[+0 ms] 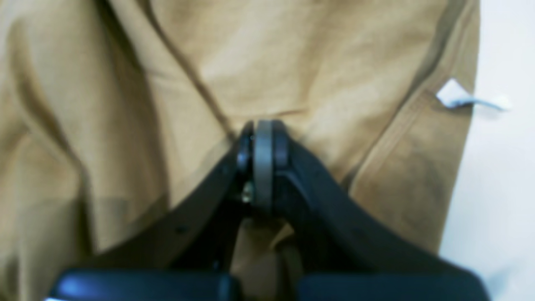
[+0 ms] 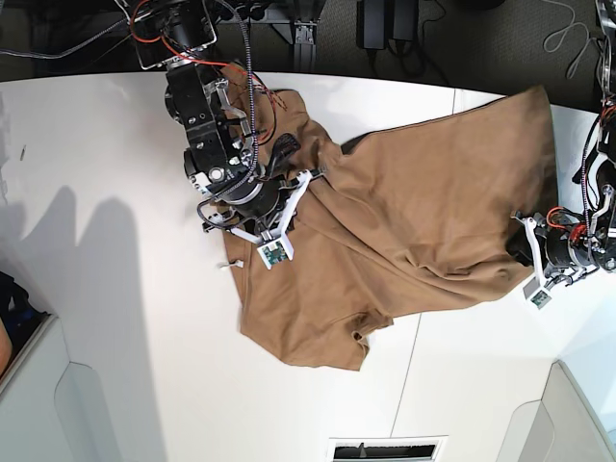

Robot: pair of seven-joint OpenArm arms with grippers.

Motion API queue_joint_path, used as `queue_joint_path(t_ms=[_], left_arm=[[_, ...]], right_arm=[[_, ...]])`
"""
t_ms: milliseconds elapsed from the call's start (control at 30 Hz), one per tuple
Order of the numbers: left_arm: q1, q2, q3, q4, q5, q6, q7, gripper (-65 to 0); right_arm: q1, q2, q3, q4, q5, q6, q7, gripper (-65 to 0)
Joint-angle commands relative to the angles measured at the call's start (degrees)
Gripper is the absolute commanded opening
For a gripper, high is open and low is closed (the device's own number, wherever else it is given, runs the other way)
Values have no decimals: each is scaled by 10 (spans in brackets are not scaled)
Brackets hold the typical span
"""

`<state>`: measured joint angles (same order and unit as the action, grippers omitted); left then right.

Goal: Layout the t-shirt on the table in an organized manner, then fold the t-shirt properly
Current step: 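Pull the shirt apart with both grippers to spread it flat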

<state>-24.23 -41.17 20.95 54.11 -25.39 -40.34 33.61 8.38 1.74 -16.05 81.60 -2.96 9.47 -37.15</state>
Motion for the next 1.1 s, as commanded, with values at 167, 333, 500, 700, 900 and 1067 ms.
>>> queue_joint_path(t_ms=[167,333,500,700,900,1067], left_arm=[[-38,-12,-3,3,-3,6,7,-439],[-48,-20,-3,60,-77,3,41,-439],[-49,-50,-3,131,-115,28,45,-439],[-50,-60,-3,89,-55,37,33,-439],[-49,-60,-3,16,-44,37,24,-441],[-48,-60,-3,9,-71,37,28,-553]], right_arm=[[2,14,52,10,25,-7,-32,-650],[2,14,55,14,37,-7,-30,-650],[2,12,55,43,71,11,-28,-650],[2,-8,54,73,161,77,-28,-650],[2,-37,21,73,205,123,-28,-650],[2,-47,-29,73,205,124,-28,-650]])
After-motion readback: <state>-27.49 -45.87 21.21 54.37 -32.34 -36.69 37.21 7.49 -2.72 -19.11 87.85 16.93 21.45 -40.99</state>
